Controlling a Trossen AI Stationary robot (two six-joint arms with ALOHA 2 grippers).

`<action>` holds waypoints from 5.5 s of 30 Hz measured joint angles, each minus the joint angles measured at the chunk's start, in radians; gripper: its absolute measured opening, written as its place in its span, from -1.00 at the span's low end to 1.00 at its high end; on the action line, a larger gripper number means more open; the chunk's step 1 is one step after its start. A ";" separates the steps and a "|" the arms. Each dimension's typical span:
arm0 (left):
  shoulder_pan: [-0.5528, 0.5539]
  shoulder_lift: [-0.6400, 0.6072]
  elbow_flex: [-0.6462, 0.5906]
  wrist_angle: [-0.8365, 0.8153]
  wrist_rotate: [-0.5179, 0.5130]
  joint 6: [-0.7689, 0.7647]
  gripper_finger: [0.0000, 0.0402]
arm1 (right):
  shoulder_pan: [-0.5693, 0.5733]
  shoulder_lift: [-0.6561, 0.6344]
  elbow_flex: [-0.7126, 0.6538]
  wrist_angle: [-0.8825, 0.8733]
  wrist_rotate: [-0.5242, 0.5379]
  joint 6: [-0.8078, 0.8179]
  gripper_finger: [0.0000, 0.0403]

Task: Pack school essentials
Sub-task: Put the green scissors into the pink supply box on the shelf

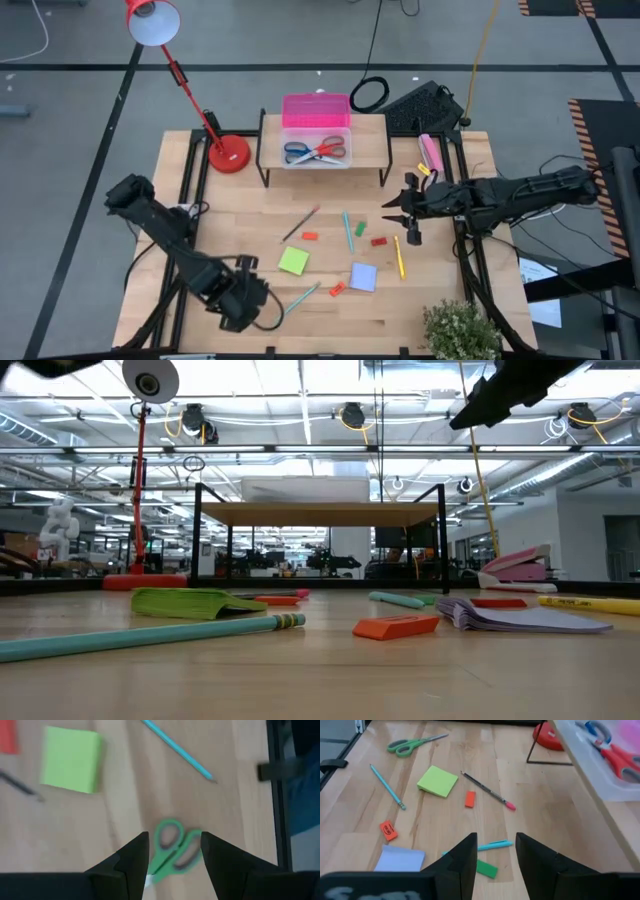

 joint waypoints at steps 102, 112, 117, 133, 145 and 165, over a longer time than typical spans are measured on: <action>0.051 -0.064 -0.297 0.435 -0.218 0.167 -0.56 | 0.000 0.065 0.000 -0.003 -0.050 -0.013 -0.35; 0.229 -0.128 -0.119 0.433 -0.242 0.423 -0.56 | 0.000 0.065 0.000 -0.009 -0.050 -0.048 -0.35; 0.326 -0.126 0.011 0.392 -0.238 0.595 -0.56 | 0.000 0.065 0.000 -0.026 -0.050 -0.035 -0.35; 0.716 -0.127 0.213 0.500 -0.085 1.011 -0.56 | 0.078 0.065 0.001 -0.077 -0.046 0.098 -0.35; 0.962 -0.103 0.214 0.617 0.121 1.018 -0.56 | 0.131 0.065 0.001 -0.077 0.007 0.121 -0.35; 1.111 0.014 0.210 0.618 0.099 0.866 -0.56 | 0.131 0.065 0.001 -0.078 0.008 0.111 -0.35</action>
